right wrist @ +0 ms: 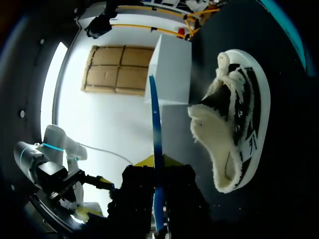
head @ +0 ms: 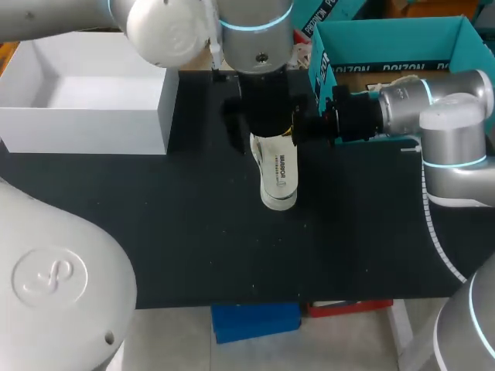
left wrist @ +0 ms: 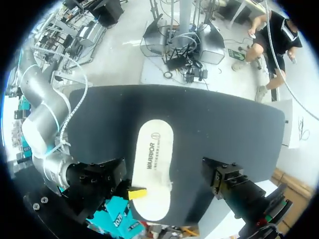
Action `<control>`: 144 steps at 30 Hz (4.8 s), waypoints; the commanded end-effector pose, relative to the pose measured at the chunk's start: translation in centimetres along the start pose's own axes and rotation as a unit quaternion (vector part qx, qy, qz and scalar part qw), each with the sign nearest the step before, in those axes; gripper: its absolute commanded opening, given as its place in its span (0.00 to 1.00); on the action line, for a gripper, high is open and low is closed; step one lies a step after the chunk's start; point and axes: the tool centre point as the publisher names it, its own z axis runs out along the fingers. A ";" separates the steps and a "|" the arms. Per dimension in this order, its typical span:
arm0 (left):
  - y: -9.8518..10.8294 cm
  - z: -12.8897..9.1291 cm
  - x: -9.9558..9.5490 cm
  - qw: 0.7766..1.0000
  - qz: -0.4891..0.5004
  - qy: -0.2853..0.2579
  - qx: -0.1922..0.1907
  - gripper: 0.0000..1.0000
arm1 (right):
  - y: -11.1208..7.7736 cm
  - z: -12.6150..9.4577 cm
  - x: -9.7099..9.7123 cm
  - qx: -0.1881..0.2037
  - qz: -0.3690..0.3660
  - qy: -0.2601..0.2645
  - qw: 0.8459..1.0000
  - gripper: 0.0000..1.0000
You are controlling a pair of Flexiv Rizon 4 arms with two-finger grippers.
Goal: Take the shoe out of the shoebox, open the shoe tongue, remove and reinsert the insole, then place the shoe into the shoebox
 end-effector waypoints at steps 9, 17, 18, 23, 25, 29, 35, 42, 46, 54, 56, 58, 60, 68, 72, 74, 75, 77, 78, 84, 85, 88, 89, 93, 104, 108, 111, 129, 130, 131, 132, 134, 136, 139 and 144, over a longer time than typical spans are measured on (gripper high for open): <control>0.4 2.3 -1.5 0.999 0.018 0.043 0.004 1.00 | -0.1 0.0 0.0 -0.001 0.000 -0.001 1.000 0.00; 2.1 2.9 -1.7 0.999 0.031 0.023 -0.007 1.00 | -0.1 0.0 0.0 -0.001 0.000 -0.001 1.000 0.00; 2.5 2.9 -1.8 0.999 0.032 0.023 -0.010 1.00 | -0.1 0.0 0.0 -0.001 0.000 -0.001 1.000 0.00; 4.5 2.6 -2.0 0.999 0.036 0.019 -0.017 1.00 | -0.1 0.0 0.0 -0.001 0.000 -0.001 1.000 0.00; 5.5 2.5 -2.2 0.999 0.037 0.019 -0.017 1.00 | -0.1 0.0 0.0 -0.001 0.000 -0.001 1.000 0.00; 7.5 2.2 -2.3 0.999 0.039 0.019 -0.020 1.00 | -0.1 0.0 0.0 -0.001 0.000 -0.001 1.000 0.00; 11.1 2.1 -2.5 0.999 0.041 0.015 -0.019 1.00 | -0.1 0.0 0.0 -0.001 0.000 -0.001 1.000 0.00; 15.1 2.0 -2.2 0.999 0.038 0.007 -0.020 1.00 | -0.1 0.0 0.0 -0.001 0.000 -0.001 1.000 0.00; 17.0 2.0 -2.1 0.999 0.034 0.004 -0.020 1.00 | -0.1 0.0 0.0 -0.001 0.000 -0.001 1.000 0.00; 19.1 1.5 -2.0 0.999 0.027 -0.005 -0.026 1.00 | -0.1 0.0 0.0 -0.001 0.000 -0.001 1.000 0.00; 19.2 1.6 -2.0 0.999 0.025 -0.006 -0.026 1.00 | -0.1 0.0 0.0 -0.001 0.000 -0.001 1.000 0.00; 18.9 1.5 -1.8 0.999 0.025 -0.007 -0.025 1.00 | -0.1 0.0 0.0 -0.001 0.000 -0.001 1.000 0.00; 18.5 1.4 -1.6 0.999 0.024 -0.007 -0.026 1.00 | -0.1 0.0 0.0 -0.001 0.000 -0.001 1.000 0.00; 15.2 0.3 -0.8 0.999 0.026 -0.008 -0.030 1.00 | -0.1 0.0 0.0 -0.001 0.000 -0.001 1.000 0.00; 12.5 0.0 -0.5 0.999 0.027 -0.006 -0.035 1.00 | -0.1 0.0 0.0 -0.001 0.000 -0.001 1.000 0.00; 11.0 -0.1 -0.3 0.999 0.029 -0.003 -0.037 1.00 | -0.1 0.0 0.0 -0.001 0.000 -0.001 1.000 0.00; 10.4 -0.1 -0.1 0.999 0.030 -0.003 -0.037 1.00 | -0.1 0.0 0.0 -0.001 0.000 -0.001 1.000 0.00; 8.9 -0.2 0.2 0.999 0.031 0.000 -0.038 1.00 | -0.1 0.0 0.0 -0.001 0.000 -0.001 1.000 0.00; 8.2 -0.3 0.3 0.999 0.035 0.002 -0.041 1.00 | -0.1 0.0 0.0 -0.001 0.000 -0.001 1.000 0.00; 4.1 -0.4 0.9 0.998 0.049 0.009 -0.043 1.00 | -0.1 0.0 0.0 -0.001 0.000 -0.001 1.000 0.00; 3.4 -0.2 1.0 0.998 0.049 0.009 -0.043 1.00 | -0.1 0.0 0.0 -0.001 0.000 -0.001 1.000 0.00; 1.7 0.4 1.4 0.998 0.044 0.011 -0.039 1.00 | -0.1 0.0 0.0 -0.001 0.000 -0.001 1.000 0.00; 1.2 0.6 1.5 0.998 0.043 0.011 -0.038 1.00 | -0.1 0.0 0.0 -0.001 0.000 -0.001 1.000 0.00; -0.2 1.1 1.8 0.998 0.048 -0.042 -0.024 1.00 | -0.1 0.0 0.0 -0.001 0.000 -0.001 1.000 0.00; 0.6 2.0 5.2 0.957 0.050 -0.282 -0.032 1.00 | -0.1 0.0 0.0 -0.001 0.000 -0.001 1.000 0.00; 0.6 2.0 5.2 0.957 0.050 -0.282 -0.032 1.00 | -0.1 0.0 0.0 -0.001 0.000 -0.001 1.000 0.00; 0.6 2.0 5.2 0.957 0.050 -0.282 -0.032 1.00 | -0.1 0.0 0.0 -0.001 0.000 -0.001 1.000 0.00; 0.6 2.0 5.2 0.957 0.050 -0.282 -0.032 1.00 | -0.1 0.0 0.0 -0.001 0.000 -0.001 1.000 0.00; 0.6 2.0 5.2 0.957 0.050 -0.282 -0.032 1.00 | -0.1 0.0 0.0 -0.001 0.000 -0.001 1.000 0.00; 0.6 2.0 5.2 0.957 0.050 -0.282 -0.032 1.00 | -0.1 0.0 0.0 -0.001 0.000 -0.001 1.000 0.00; 0.6 2.0 5.2 0.957 0.050 -0.282 -0.032 1.00 | -0.1 0.0 0.0 -0.001 0.000 -0.001 1.000 0.00; 0.6 2.0 5.2 0.957 0.050 -0.282 -0.032 1.00 | -0.1 0.0 0.0 -0.001 0.000 -0.001 1.000 0.00; 0.6 1.9 5.4 0.951 0.049 -0.303 -0.041 1.00 | -0.1 0.0 0.0 -0.001 0.000 -0.001 1.000 0.00; 0.7 2.0 6.3 0.922 0.043 -0.379 -0.070 1.00 | -0.1 0.0 0.0 -0.001 0.000 -0.001 1.000 0.00; 0.6 2.4 7.7 0.864 0.042 -0.496 -0.074 1.00 | -0.1 0.0 0.0 -0.001 0.000 -0.001 1.000 0.00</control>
